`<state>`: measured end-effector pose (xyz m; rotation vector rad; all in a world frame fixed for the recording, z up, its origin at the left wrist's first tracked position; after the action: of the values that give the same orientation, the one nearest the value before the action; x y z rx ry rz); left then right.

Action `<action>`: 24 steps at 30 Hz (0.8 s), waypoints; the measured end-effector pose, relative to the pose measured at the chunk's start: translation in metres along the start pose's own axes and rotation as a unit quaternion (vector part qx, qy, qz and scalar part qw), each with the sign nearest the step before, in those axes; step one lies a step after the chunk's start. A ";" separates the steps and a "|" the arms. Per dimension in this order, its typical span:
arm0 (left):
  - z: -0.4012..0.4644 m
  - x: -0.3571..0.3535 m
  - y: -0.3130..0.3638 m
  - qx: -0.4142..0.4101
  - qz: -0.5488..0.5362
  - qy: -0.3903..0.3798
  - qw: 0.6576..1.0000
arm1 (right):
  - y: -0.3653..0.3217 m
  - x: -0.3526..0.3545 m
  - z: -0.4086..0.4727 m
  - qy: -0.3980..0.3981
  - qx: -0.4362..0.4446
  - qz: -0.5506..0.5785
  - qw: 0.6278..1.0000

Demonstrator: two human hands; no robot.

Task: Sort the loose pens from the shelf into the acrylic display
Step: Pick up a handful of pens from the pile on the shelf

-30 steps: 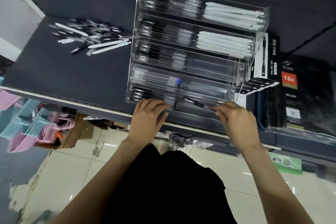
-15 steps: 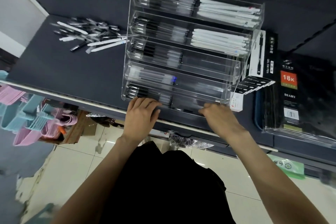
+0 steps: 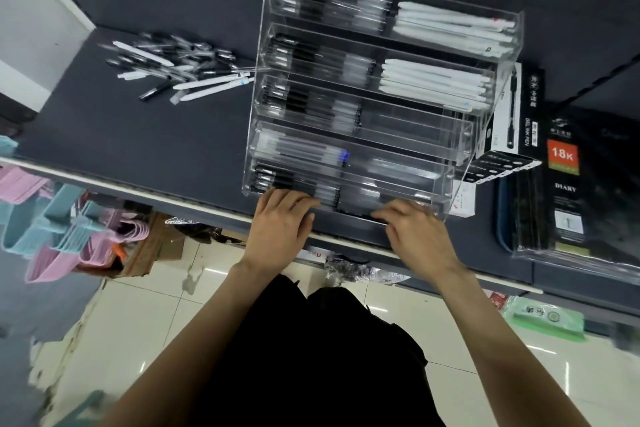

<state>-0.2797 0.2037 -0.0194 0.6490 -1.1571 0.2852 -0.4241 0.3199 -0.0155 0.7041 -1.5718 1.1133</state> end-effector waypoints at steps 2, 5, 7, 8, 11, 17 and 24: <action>0.001 -0.001 0.000 -0.015 -0.006 -0.005 1.000 | -0.002 -0.001 0.002 -0.006 -0.002 -0.022 1.000; 0.000 -0.001 -0.001 -0.036 -0.010 -0.009 0.999 | -0.009 0.005 0.003 0.023 0.005 -0.002 1.000; 0.001 0.000 -0.002 -0.040 -0.013 -0.006 0.999 | -0.012 0.003 0.002 0.015 0.007 -0.006 1.000; 0.001 0.000 -0.002 -0.039 -0.015 -0.006 0.999 | -0.012 -0.001 0.002 -0.002 0.000 -0.018 1.000; 0.001 -0.001 -0.001 -0.033 -0.015 -0.013 0.999 | -0.009 -0.010 0.002 -0.040 -0.007 -0.036 0.999; 0.000 0.000 0.000 -0.019 -0.013 -0.013 1.000 | -0.005 -0.015 -0.007 -0.020 -0.024 -0.001 1.000; 0.000 0.001 0.002 -0.010 -0.006 0.000 1.000 | -0.012 -0.011 -0.017 0.050 0.018 -0.035 0.998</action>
<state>-0.2805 0.2053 -0.0178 0.6390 -1.1553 0.2635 -0.4037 0.3292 -0.0220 0.7118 -1.4342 1.1110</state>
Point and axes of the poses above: each hand's wrist, its own z-axis towards the middle knuckle, its own x-axis out of the back of the hand, y = z × x, the point moved 9 cm from there along z, towards the middle knuckle, and after that the axes turned 10 degrees about y, right-handed, at the moved point
